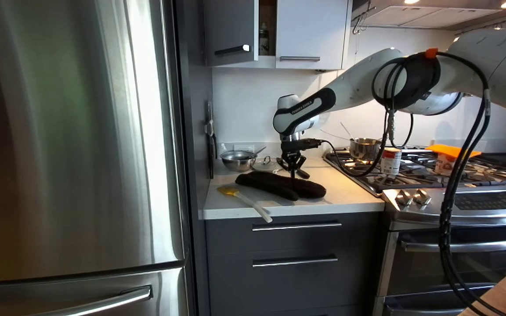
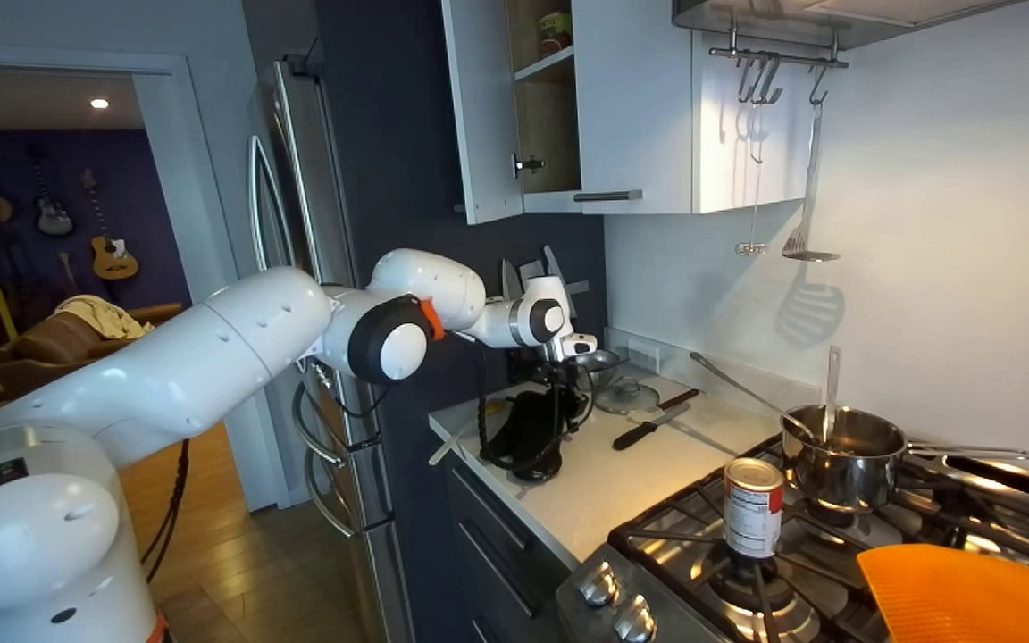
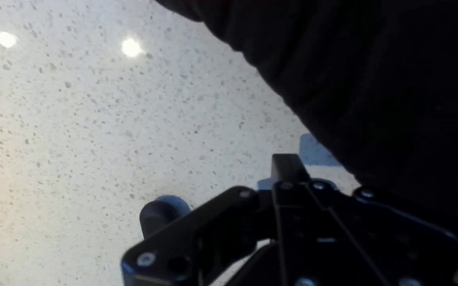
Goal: Move the straight spatula to the front right side of the counter
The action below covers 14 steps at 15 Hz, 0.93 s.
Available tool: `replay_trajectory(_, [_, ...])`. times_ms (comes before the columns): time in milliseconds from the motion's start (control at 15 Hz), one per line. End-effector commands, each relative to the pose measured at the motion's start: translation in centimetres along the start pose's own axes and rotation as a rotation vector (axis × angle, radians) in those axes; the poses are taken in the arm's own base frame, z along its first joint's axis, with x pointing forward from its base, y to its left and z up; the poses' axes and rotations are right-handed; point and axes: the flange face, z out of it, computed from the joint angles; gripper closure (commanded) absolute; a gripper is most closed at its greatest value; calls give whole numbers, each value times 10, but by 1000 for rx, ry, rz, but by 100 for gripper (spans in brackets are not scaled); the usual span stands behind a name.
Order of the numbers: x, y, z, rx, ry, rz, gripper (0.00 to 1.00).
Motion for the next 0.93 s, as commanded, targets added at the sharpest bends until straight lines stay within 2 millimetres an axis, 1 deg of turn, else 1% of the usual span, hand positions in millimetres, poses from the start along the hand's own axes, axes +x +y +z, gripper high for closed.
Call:
replay_trajectory(0, [-18, 3, -15, 28, 24, -16, 100])
replay_trajectory(67, [-20, 5, -20, 35, 43, -7, 100])
replay_trajectory(133, [-20, 15, -24, 42, 58, 21, 100])
replay_trajectory(267, [-23, 26, -31, 63, 102, 64, 100])
replay_trajectory(333, [-25, 34, -34, 64, 114, 90, 74])
replay_trajectory(400, [-28, 42, -38, 66, 135, 115, 72])
replay_trajectory(467, [-29, 52, -41, 65, 164, 137, 66])
replay_trajectory(667, [-40, 79, -48, 51, 235, 155, 44])
replay_trajectory(867, [-60, 109, -47, 44, 266, 139, 22])
